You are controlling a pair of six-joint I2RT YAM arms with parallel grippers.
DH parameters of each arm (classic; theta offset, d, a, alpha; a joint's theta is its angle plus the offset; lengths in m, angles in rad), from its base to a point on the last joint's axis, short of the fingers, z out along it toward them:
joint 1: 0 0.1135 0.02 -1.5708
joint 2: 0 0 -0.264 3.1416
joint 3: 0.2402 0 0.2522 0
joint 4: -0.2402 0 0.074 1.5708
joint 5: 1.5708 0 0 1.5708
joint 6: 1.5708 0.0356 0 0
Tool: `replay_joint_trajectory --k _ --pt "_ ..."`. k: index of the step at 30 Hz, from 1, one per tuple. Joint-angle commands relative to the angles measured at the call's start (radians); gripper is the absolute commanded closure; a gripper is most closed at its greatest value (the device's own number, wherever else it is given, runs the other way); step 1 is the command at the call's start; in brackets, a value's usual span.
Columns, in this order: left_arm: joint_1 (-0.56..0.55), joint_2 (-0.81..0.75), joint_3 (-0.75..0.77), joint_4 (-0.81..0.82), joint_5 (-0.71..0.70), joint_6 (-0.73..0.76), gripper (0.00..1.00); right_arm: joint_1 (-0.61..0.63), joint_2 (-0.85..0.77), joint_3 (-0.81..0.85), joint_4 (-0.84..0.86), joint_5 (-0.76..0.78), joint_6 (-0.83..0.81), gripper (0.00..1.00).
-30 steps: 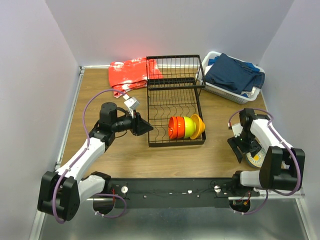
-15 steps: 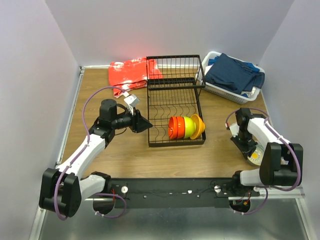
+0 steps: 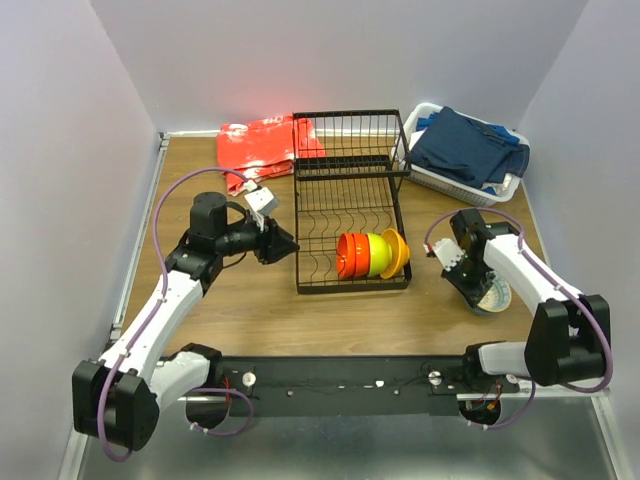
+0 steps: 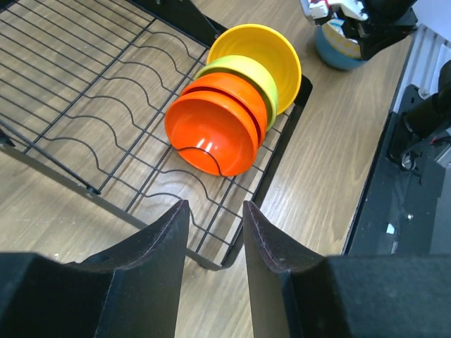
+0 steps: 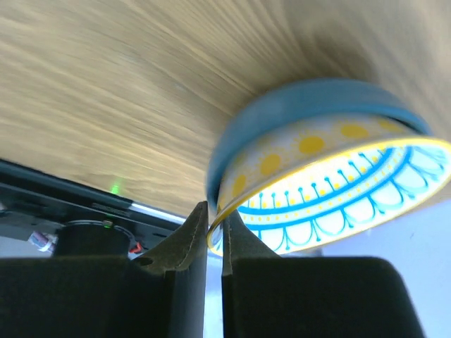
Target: Load the bowls into the dish rack
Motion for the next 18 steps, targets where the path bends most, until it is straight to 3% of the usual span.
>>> replay_joint_trajectory --k 1,18 --pt "0.007 -0.05 0.02 -0.073 -0.064 0.056 0.55 0.076 -0.032 0.033 -0.014 -0.203 -0.087 0.86" --pt "0.007 -0.075 0.097 -0.239 -0.315 0.133 0.48 0.489 -0.081 -0.053 0.033 -0.327 -0.197 0.86"
